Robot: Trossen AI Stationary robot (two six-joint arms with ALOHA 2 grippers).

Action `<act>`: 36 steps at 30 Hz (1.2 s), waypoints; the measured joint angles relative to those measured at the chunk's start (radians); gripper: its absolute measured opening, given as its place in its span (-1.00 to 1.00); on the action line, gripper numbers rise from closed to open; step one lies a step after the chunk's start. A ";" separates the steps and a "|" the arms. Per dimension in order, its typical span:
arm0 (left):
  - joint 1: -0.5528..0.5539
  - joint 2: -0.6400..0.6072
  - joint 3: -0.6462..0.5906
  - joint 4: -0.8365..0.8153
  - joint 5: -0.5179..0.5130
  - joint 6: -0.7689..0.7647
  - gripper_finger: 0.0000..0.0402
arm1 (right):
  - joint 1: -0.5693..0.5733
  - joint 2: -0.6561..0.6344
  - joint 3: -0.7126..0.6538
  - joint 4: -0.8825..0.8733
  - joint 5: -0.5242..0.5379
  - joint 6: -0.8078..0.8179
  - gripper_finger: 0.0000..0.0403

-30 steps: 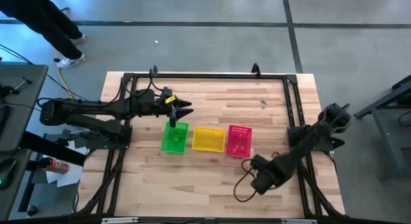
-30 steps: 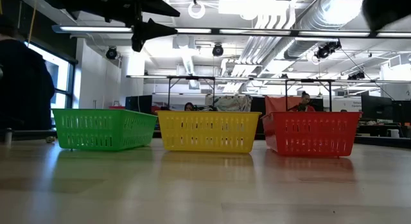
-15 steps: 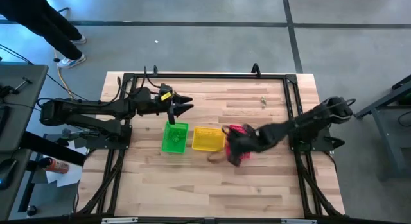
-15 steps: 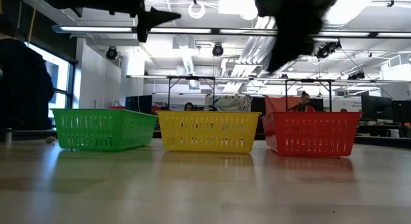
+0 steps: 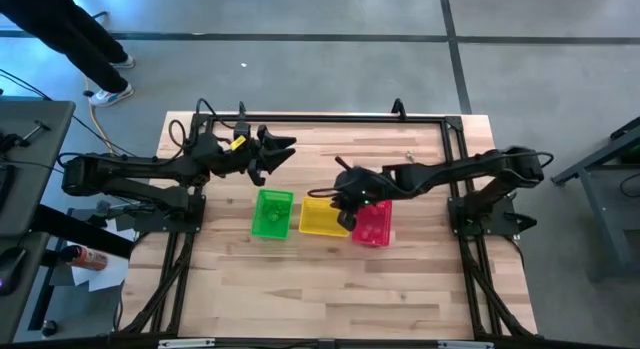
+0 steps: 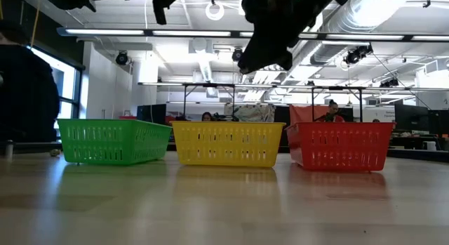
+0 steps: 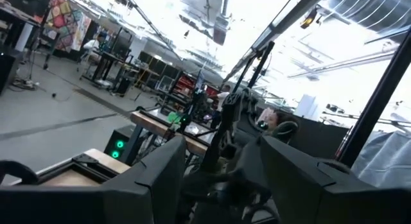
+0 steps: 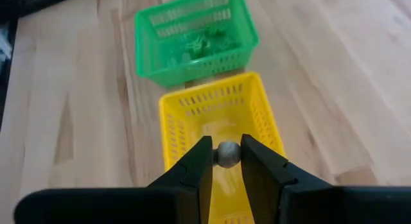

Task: Sort Halloween decoration
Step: Put the white skull toy into the yellow basket

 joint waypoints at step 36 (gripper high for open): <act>0.000 0.000 0.000 0.010 0.000 0.047 -0.04 | -0.044 0.167 0.000 0.060 -0.088 -0.173 0.02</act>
